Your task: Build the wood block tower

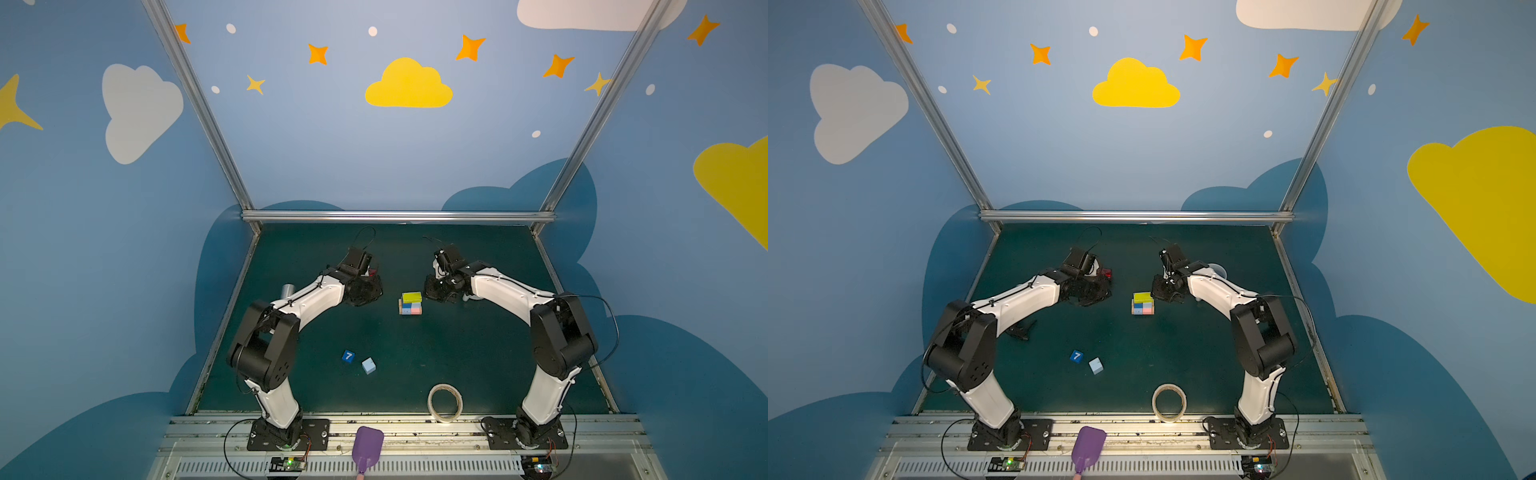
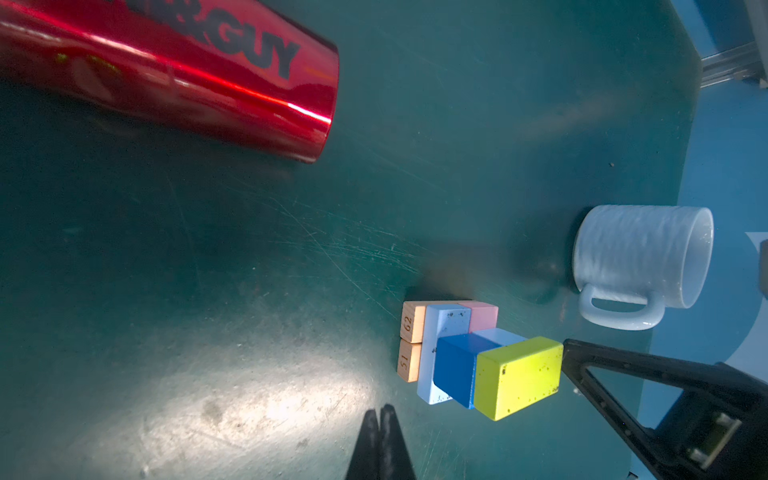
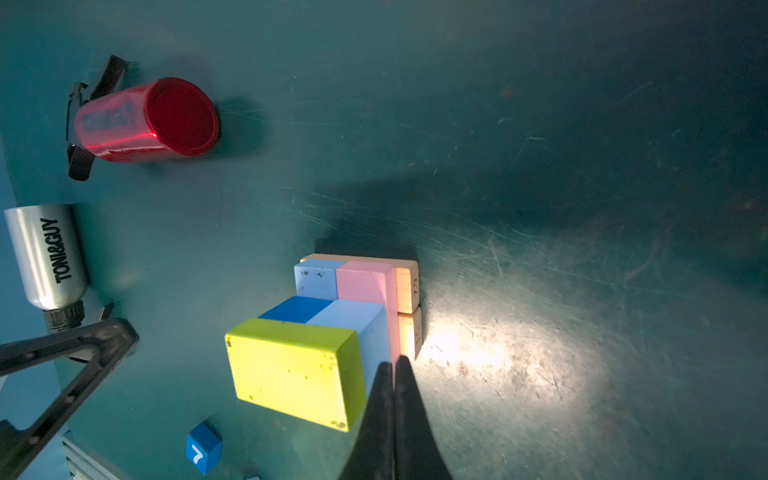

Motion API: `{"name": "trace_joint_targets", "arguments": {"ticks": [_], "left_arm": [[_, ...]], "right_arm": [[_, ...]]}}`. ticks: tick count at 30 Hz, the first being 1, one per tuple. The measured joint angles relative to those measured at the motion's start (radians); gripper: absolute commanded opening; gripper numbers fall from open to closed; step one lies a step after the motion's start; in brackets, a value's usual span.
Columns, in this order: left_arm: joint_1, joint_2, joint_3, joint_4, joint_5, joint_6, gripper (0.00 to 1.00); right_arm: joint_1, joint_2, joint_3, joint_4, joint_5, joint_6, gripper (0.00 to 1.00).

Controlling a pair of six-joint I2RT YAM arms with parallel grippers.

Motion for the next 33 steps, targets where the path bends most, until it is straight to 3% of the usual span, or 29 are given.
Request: {"name": "trace_joint_targets", "arguments": {"ticks": [33], "left_arm": [[0.0,0.0,0.0,0.0,0.004,0.0,0.04]], "right_arm": [[0.022,0.0,0.0,-0.001,-0.007,0.013,0.0]]}}
